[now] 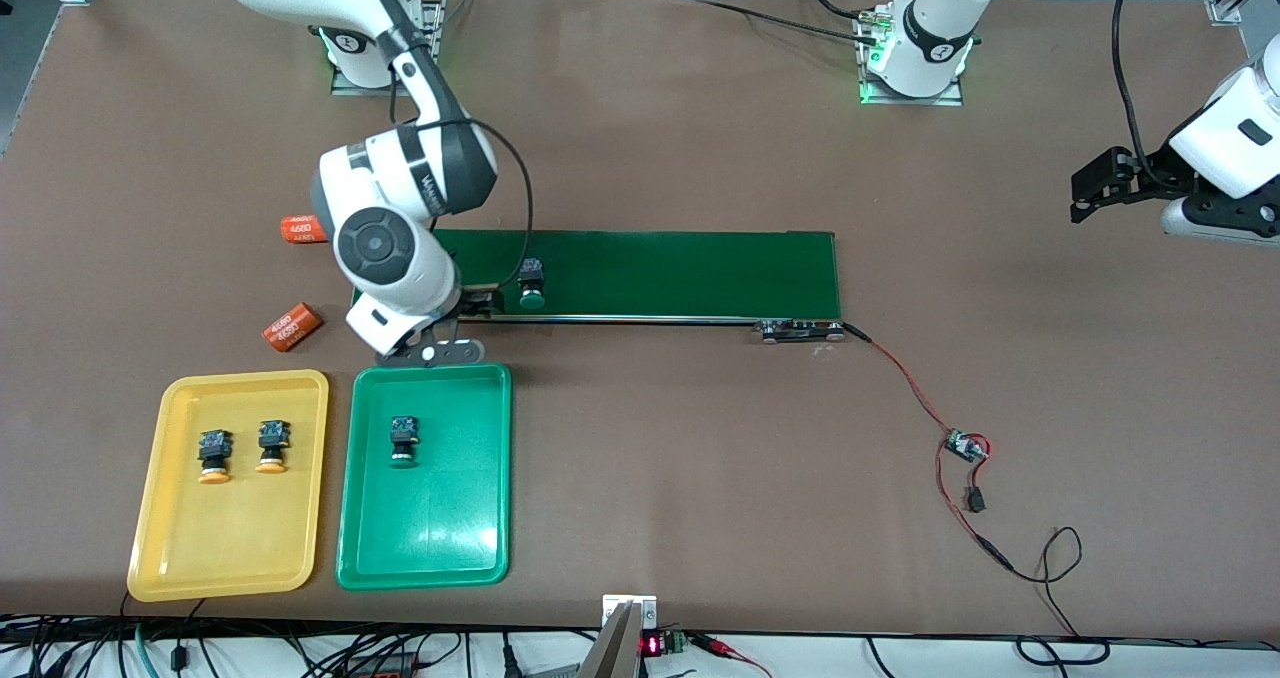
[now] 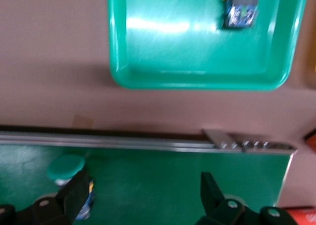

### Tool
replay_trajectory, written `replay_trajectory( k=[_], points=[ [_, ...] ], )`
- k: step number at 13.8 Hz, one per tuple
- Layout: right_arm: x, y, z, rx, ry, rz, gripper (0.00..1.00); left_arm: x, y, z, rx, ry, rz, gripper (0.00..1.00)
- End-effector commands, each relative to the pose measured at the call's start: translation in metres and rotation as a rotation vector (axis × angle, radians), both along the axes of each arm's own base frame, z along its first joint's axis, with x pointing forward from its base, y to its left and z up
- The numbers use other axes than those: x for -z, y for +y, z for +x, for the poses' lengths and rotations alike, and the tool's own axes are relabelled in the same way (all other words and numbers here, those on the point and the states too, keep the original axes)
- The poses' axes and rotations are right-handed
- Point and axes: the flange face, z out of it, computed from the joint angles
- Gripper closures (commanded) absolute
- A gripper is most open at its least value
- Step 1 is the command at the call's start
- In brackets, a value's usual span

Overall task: Sort buttons by color to trays
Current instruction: 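Grasp the second green button on the belt with the right gripper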

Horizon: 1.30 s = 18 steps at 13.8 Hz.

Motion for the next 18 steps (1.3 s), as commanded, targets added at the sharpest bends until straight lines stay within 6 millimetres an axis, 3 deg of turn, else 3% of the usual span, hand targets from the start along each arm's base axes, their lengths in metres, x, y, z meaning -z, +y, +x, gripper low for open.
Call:
replay_trajectory(
  k=[1, 4, 8, 16, 18],
  points=[
    [0.001, 0.010, -0.028, 0.035, 0.013, 0.000, 0.00, -0.006, 0.003, 0.002, 0.015, 0.004, 0.024, 0.00],
    [0.019, 0.034, -0.061, 0.081, -0.014, 0.022, 0.00, -0.006, 0.002, 0.002, 0.016, 0.004, 0.025, 0.00],
    [0.033, 0.041, -0.082, 0.069, -0.014, 0.031, 0.00, -0.006, 0.002, 0.002, 0.016, 0.004, 0.025, 0.00],
    [0.074, 0.026, -0.096, 0.039, -0.025, 0.028, 0.00, -0.006, 0.002, 0.002, 0.018, 0.004, 0.024, 0.00],
    [0.075, 0.021, -0.094, 0.034, -0.018, 0.028, 0.00, -0.006, 0.002, 0.002, 0.018, 0.004, 0.024, 0.00]
  ],
)
